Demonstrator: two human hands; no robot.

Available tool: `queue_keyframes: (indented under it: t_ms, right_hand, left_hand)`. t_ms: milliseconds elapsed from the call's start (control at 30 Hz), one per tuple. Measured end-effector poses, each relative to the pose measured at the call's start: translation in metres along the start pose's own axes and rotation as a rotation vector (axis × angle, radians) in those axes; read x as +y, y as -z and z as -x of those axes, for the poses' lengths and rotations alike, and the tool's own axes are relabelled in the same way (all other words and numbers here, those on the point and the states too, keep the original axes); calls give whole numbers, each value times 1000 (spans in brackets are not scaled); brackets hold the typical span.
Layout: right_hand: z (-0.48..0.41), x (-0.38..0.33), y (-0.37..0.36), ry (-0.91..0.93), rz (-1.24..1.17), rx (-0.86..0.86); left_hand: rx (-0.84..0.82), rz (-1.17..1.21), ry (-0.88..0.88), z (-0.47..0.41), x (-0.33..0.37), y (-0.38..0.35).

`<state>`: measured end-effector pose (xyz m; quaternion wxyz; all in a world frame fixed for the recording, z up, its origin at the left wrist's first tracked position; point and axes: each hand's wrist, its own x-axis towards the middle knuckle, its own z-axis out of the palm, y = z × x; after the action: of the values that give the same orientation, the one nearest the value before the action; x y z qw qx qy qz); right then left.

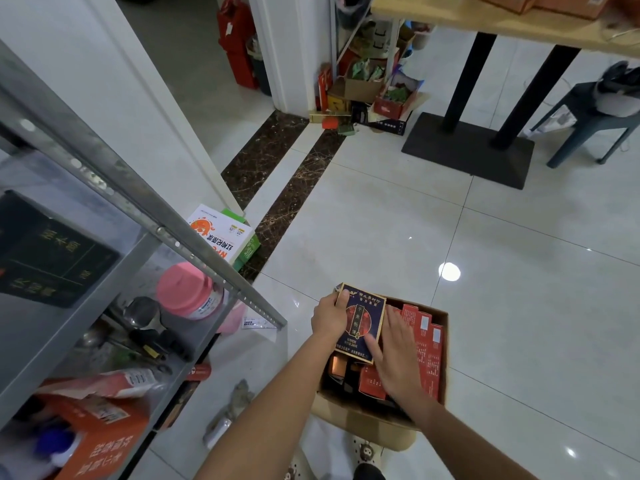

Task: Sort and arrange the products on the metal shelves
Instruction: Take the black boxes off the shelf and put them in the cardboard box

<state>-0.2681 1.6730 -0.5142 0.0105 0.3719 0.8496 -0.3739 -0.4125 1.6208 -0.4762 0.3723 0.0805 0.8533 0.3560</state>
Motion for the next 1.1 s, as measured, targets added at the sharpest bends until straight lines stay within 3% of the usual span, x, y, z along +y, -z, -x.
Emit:
queue_keyframes:
  t_ms: [167, 300, 367, 433, 567, 667, 833, 933, 1100]
  right_hand:
    - [51, 9, -16, 71, 31, -125]
    - [37, -21, -5, -105, -432, 13]
    - [10, -25, 16, -110, -522, -32]
    - [-23, -21, 44, -113, -490, -231]
    - [-83, -17, 86, -24, -67, -684]
    - [-101, -36, 79, 94, 137, -903]
    - [-93, -47, 64, 218, 83, -726]
    - [-82, -38, 66, 364, 194, -574]
    - [-77, -58, 61, 977, 543, -136]
  left_hand:
    - [-26, 36, 38, -4, 3, 3]
    - [-46, 42, -16, 5, 0, 8]
    - [-59, 64, -67, 13, -2, 11]
    - [-93, 120, -111, 20, -8, 15]
    - [-192, 227, -176, 38, -22, 20]
    - [-246, 278, -200, 49, -22, 21]
    - [-277, 345, -205, 54, -26, 30]
    - [-238, 366, -148, 54, -41, 37]
    - [-270, 396, -23, 58, -63, 33]
